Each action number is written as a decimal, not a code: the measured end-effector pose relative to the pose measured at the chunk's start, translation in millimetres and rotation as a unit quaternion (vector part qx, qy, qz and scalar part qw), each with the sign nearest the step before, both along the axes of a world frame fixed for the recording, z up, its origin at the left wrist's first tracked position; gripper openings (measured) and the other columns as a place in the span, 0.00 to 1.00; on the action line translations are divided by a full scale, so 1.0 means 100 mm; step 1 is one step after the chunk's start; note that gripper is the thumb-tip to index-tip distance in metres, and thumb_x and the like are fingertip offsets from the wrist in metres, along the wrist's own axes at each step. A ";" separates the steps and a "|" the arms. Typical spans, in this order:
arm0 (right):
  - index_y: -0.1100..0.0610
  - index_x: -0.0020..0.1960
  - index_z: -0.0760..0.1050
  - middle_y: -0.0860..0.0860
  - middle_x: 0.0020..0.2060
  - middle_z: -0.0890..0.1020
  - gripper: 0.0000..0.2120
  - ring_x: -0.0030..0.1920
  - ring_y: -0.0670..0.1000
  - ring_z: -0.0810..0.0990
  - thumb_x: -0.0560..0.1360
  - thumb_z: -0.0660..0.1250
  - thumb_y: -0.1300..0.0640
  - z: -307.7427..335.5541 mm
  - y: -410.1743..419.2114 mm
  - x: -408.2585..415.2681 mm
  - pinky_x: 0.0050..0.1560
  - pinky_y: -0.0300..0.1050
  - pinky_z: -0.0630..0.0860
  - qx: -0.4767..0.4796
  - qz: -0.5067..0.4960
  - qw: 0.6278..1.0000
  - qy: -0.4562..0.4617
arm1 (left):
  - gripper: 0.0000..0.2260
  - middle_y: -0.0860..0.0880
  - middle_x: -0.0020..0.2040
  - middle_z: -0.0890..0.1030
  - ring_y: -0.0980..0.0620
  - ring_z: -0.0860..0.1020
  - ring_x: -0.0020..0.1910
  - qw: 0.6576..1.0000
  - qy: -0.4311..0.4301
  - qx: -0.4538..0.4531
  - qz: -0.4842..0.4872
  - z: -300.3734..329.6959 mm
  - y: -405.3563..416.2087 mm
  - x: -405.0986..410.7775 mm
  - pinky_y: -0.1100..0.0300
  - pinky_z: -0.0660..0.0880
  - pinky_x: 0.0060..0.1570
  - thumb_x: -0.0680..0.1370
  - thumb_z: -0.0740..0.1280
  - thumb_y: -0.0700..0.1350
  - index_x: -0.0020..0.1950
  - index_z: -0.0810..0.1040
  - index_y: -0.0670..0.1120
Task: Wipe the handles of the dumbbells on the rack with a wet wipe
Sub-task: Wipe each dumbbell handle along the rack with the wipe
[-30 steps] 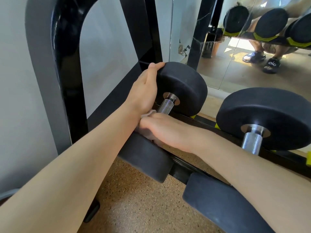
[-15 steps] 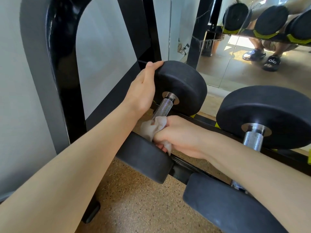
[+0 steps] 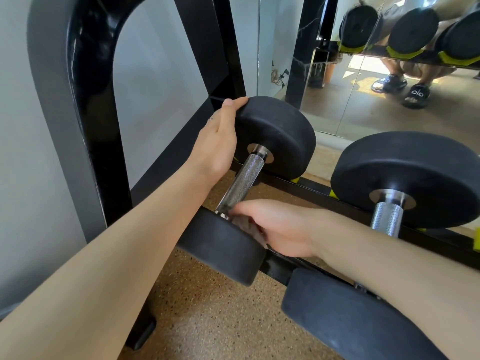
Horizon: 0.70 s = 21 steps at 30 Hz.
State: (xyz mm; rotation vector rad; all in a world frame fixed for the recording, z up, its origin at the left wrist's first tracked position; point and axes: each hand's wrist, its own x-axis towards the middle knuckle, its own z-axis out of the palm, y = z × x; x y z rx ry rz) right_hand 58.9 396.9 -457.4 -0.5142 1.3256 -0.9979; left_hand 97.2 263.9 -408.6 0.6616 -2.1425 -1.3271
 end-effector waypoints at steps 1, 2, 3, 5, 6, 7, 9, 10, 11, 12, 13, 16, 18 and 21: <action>0.53 0.29 0.82 0.48 0.29 0.82 0.26 0.33 0.47 0.79 0.82 0.56 0.54 0.02 0.02 0.01 0.39 0.41 0.70 -0.010 -0.003 1.000 -0.008 | 0.23 0.56 0.76 0.70 0.55 0.64 0.76 1.000 0.000 -0.002 0.000 0.00 0.00 -0.01 0.56 0.57 0.76 0.87 0.42 0.59 0.76 0.69 0.62; 0.54 0.36 0.82 0.50 0.33 0.82 0.20 0.34 0.47 0.79 0.80 0.56 0.53 0.01 0.03 0.01 0.42 0.43 0.70 -0.021 -0.011 0.999 -0.039 | 0.23 0.57 0.76 0.70 0.56 0.64 0.76 1.000 0.001 -0.005 0.001 0.00 0.00 0.00 0.57 0.57 0.75 0.87 0.42 0.58 0.76 0.70 0.62; 0.55 0.42 0.80 0.51 0.36 0.82 0.15 0.35 0.49 0.79 0.78 0.57 0.52 0.00 0.04 -0.02 0.43 0.45 0.70 -0.024 -0.034 0.997 -0.058 | 0.23 0.57 0.76 0.70 0.56 0.64 0.76 1.000 0.002 -0.009 0.002 0.00 0.00 -0.01 0.58 0.58 0.75 0.87 0.42 0.58 0.76 0.70 0.61; 0.56 0.49 0.77 0.53 0.40 0.82 0.13 0.37 0.50 0.79 0.77 0.57 0.52 0.04 0.06 -0.03 0.45 0.46 0.72 -0.031 -0.074 0.991 -0.110 | 0.23 0.57 0.75 0.70 0.57 0.64 0.75 1.000 0.000 -0.017 0.006 0.01 0.00 0.00 0.59 0.58 0.74 0.87 0.42 0.57 0.76 0.70 0.61; 0.58 0.52 0.78 0.55 0.43 0.82 0.14 0.41 0.51 0.80 0.77 0.57 0.53 0.05 0.03 -0.06 0.48 0.47 0.75 -0.034 -0.099 0.986 -0.127 | 0.23 0.57 0.75 0.70 0.57 0.64 0.75 1.000 0.001 -0.019 0.008 0.01 0.00 0.00 0.58 0.58 0.74 0.87 0.42 0.57 0.76 0.70 0.61; 0.60 0.57 0.78 0.57 0.47 0.82 0.16 0.46 0.54 0.80 0.77 0.59 0.53 0.06 0.01 -0.05 0.53 0.49 0.75 -0.034 -0.118 0.983 -0.137 | 0.23 0.57 0.75 0.71 0.57 0.65 0.75 1.000 0.001 -0.020 0.008 0.01 0.00 0.01 0.57 0.58 0.74 0.87 0.42 0.57 0.76 0.70 0.61; 0.63 0.63 0.75 0.61 0.56 0.80 0.18 0.52 0.57 0.80 0.78 0.62 0.54 0.07 -0.02 -0.04 0.55 0.48 0.77 -0.014 -0.133 0.983 -0.122 | 0.23 0.57 0.74 0.71 0.56 0.65 0.75 1.000 0.002 -0.019 0.008 0.00 0.00 0.00 0.55 0.60 0.75 0.87 0.42 0.57 0.75 0.70 0.61; 0.64 0.65 0.74 0.63 0.56 0.80 0.18 0.49 0.56 0.81 0.79 0.63 0.55 0.06 -0.03 -0.03 0.50 0.46 0.79 -0.004 -0.133 0.986 -0.105 | 0.23 0.57 0.74 0.71 0.56 0.65 0.74 1.000 -0.001 -0.019 0.010 0.00 0.00 -0.01 0.56 0.60 0.74 0.87 0.42 0.57 0.75 0.70 0.62; 0.64 0.65 0.73 0.62 0.54 0.80 0.17 0.44 0.54 0.81 0.79 0.63 0.58 0.06 -0.03 -0.03 0.42 0.42 0.79 -0.001 -0.135 0.987 -0.086 | 0.23 0.57 0.74 0.71 0.56 0.66 0.74 1.000 -0.004 -0.022 0.012 0.00 -0.01 -0.01 0.58 0.60 0.72 0.87 0.42 0.57 0.75 0.70 0.62; 0.64 0.66 0.72 0.61 0.50 0.79 0.16 0.39 0.51 0.80 0.80 0.62 0.60 0.06 -0.03 -0.04 0.36 0.39 0.78 -0.003 -0.133 0.989 -0.069 | 0.23 0.57 0.74 0.71 0.56 0.66 0.74 1.000 -0.006 -0.026 0.014 0.00 -0.01 0.00 0.59 0.60 0.71 0.87 0.42 0.57 0.75 0.70 0.62; 0.63 0.66 0.73 0.59 0.48 0.79 0.15 0.36 0.49 0.79 0.81 0.61 0.61 0.09 -0.02 -0.06 0.33 0.38 0.76 -0.008 -0.127 0.991 -0.051 | 0.23 0.57 0.74 0.71 0.56 0.66 0.74 0.999 -0.007 -0.031 0.013 0.00 -0.02 0.00 0.59 0.59 0.71 0.87 0.42 0.57 0.75 0.70 0.62; 0.65 0.62 0.75 0.57 0.43 0.78 0.12 0.34 0.46 0.77 0.80 0.61 0.64 0.16 0.03 -0.08 0.32 0.35 0.76 -0.024 -0.083 0.996 0.012 | 0.23 0.57 0.74 0.71 0.56 0.66 0.73 0.999 -0.006 -0.031 0.009 -0.01 -0.02 -0.02 0.58 0.60 0.70 0.87 0.42 0.57 0.75 0.70 0.61; 0.66 0.59 0.76 0.57 0.40 0.78 0.11 0.33 0.46 0.76 0.79 0.62 0.65 0.21 0.03 -0.05 0.30 0.36 0.74 -0.033 -0.064 0.992 0.100 | 0.23 0.57 0.73 0.72 0.57 0.66 0.72 1.000 -0.004 -0.021 0.013 -0.01 -0.02 -0.02 0.59 0.60 0.68 0.87 0.42 0.57 0.75 0.70 0.62; 0.59 0.50 0.80 0.53 0.38 0.83 0.06 0.34 0.48 0.80 0.77 0.64 0.61 0.29 0.02 0.02 0.36 0.42 0.78 -0.113 -0.034 0.940 0.321 | 0.23 0.58 0.73 0.72 0.58 0.66 0.73 1.000 0.005 -0.022 0.012 -0.01 -0.01 -0.01 0.59 0.61 0.70 0.87 0.43 0.58 0.74 0.72 0.62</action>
